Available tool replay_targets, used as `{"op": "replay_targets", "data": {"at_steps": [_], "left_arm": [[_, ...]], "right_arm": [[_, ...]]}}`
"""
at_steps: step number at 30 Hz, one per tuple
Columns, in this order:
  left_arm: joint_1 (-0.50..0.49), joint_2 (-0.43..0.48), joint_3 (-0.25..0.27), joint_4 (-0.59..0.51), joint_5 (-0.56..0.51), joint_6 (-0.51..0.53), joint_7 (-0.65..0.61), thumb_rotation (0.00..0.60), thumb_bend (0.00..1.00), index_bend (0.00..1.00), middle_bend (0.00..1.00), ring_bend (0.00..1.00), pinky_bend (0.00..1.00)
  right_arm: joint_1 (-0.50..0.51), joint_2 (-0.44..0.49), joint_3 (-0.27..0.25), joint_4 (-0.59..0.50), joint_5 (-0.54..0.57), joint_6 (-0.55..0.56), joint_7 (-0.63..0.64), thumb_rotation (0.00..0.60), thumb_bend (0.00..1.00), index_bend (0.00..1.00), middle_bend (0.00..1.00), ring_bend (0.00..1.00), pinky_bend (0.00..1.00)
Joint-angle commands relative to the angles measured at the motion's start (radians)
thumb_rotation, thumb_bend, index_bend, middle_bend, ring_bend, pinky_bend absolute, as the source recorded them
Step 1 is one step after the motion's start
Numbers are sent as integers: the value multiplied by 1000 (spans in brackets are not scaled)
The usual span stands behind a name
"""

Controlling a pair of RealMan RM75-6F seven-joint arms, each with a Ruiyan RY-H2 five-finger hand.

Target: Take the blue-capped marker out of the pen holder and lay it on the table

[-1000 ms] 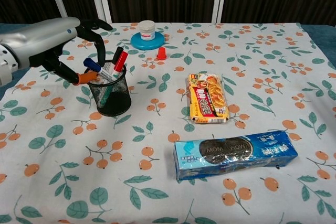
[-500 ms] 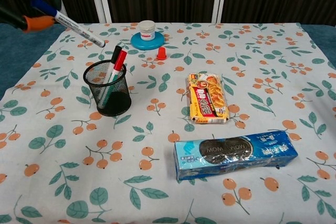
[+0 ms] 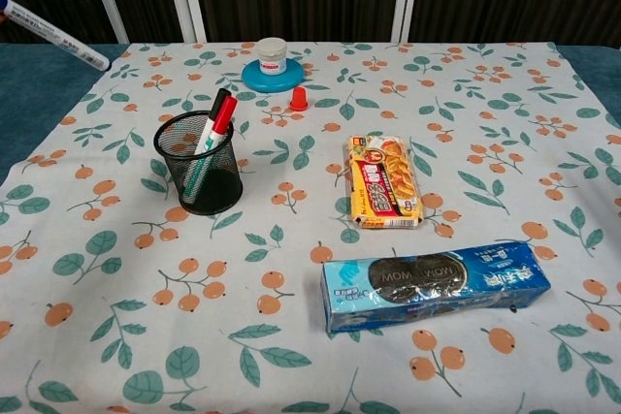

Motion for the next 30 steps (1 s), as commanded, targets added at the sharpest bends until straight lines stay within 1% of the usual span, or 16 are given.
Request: {"op": "replay_targets", "data": {"at_steps": [1,6,13,18,25,30], "left_arm": [[-18,-59,-1,104,-39,-58,-62,600,368,553,63,0,0],[-60,-131,-10,209,-61,-123,-85,600,368,553,63,0,0],[-124,-229,-34,311,-59,-164,-66,600,368,554,68,0,0],[-160,-274,-50,349,-80,-198,-50,600,368,554,73,0,0],[-203,-337,-54,394,-166,-256,74,600,368,547,72,0,0],[-212,-370,-57,407,-202,-262,105,600,368,541,71,0,0]], "right_arm": [[0,0,0,0,1,0,0,600,99,97,9,62,175],[0,1,1,0,2,-1,2,600,99,95,9,62,175],[-1,1,1,1,2,0,5,600,99,94,9,62,175],[-1,1,1,1,2,0,6,600,99,94,9,62,175],[0,2,1,1,1,-1,8,600,99,93,9,62,175],[0,2,0,2,0,-1,9,600,98,94,9,62,175]]}}
